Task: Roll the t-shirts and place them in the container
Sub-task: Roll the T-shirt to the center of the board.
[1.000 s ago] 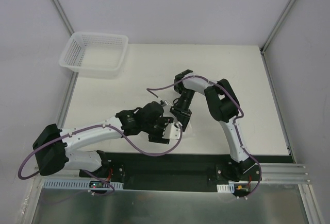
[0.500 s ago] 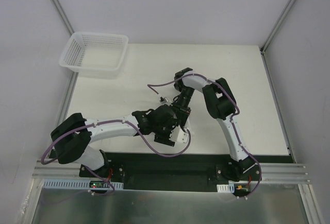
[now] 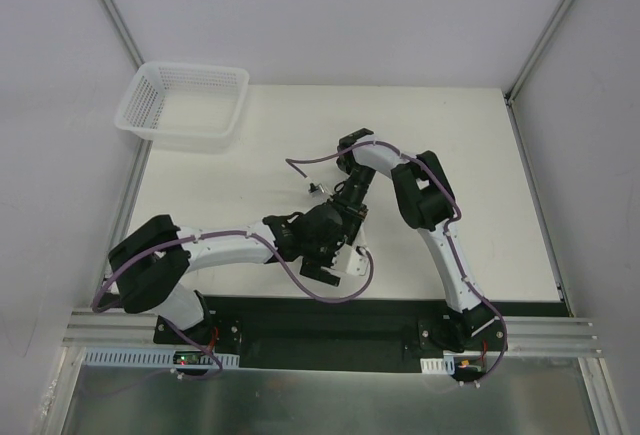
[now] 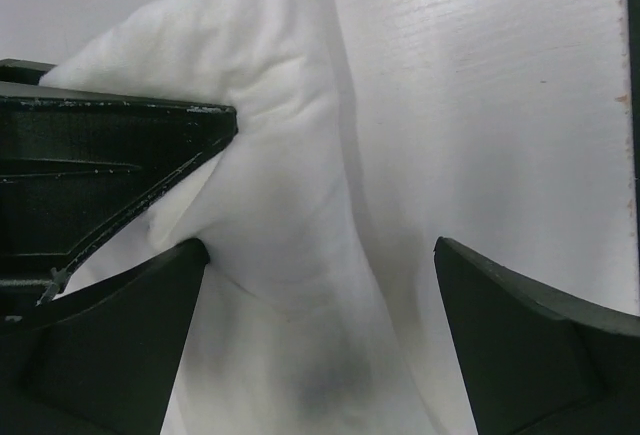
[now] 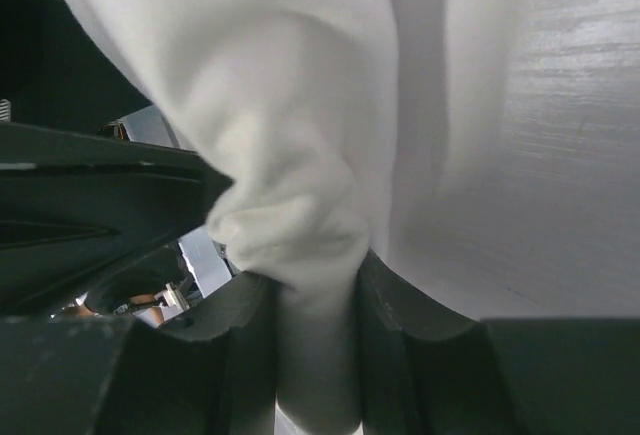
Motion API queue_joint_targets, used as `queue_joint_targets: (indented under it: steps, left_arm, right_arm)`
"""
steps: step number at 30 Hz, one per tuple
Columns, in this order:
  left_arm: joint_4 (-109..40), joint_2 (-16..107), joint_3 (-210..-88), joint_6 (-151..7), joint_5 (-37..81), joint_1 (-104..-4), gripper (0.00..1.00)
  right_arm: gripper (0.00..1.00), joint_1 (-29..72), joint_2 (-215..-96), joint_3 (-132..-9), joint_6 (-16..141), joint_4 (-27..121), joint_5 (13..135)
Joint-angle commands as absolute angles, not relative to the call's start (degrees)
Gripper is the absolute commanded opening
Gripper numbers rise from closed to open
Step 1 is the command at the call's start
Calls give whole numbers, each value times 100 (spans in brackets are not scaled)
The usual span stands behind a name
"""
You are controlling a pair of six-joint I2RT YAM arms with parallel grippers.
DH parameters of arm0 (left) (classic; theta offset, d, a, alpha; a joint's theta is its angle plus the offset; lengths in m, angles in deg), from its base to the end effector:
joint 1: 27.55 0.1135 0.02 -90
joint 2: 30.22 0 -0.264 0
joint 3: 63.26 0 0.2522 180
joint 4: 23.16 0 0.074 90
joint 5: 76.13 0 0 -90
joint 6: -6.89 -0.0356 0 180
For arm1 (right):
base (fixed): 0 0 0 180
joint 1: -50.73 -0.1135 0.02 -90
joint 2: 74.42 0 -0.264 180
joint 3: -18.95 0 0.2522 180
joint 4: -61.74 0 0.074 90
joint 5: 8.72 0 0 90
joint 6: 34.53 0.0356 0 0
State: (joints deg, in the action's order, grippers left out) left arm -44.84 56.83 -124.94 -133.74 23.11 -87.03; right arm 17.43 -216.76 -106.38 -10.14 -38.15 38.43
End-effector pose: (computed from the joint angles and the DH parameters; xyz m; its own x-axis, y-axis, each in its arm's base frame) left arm 0.1518 -0.2688 0.1892 0.4645 0.7146 -0.5231 0.8620 -0.2293 0.4522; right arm 0.3418 0.2535 0.1118 -0.1754 -0.9141 -0.3655 -0.7389 -0.1231 0.6625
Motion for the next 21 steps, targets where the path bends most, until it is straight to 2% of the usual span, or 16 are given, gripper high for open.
queue_joint_targets:
  steps: [1,6,9,14,16,21]
  left_arm:
    - [-4062,6083,-12483,-13549,1985,-8538,99]
    - [-3956,6233,-12554,-13470,1906,-8327,99]
    - [-3956,6365,-12545,-13496,1775,-8274,92]
    - [-4017,6733,-12457,-13575,1651,-8134,75]
    - [-4043,6804,-12413,-13628,1669,-8116,72]
    - [-4237,7120,-12413,-13707,1730,-8072,56]
  right_arm:
    - [11,1645,-22163,-10713,-1423,-4686,4357]
    - [11,1619,-22181,-10713,-1414,-4695,4392]
    - [11,1610,-22190,-10713,-1414,-4695,4410]
    - [11,1610,-22181,-10713,-1414,-4695,4410]
    - [11,1619,-22172,-10713,-1423,-4695,4392]
    - [22,1706,-22120,-10722,-1467,-4695,4226]
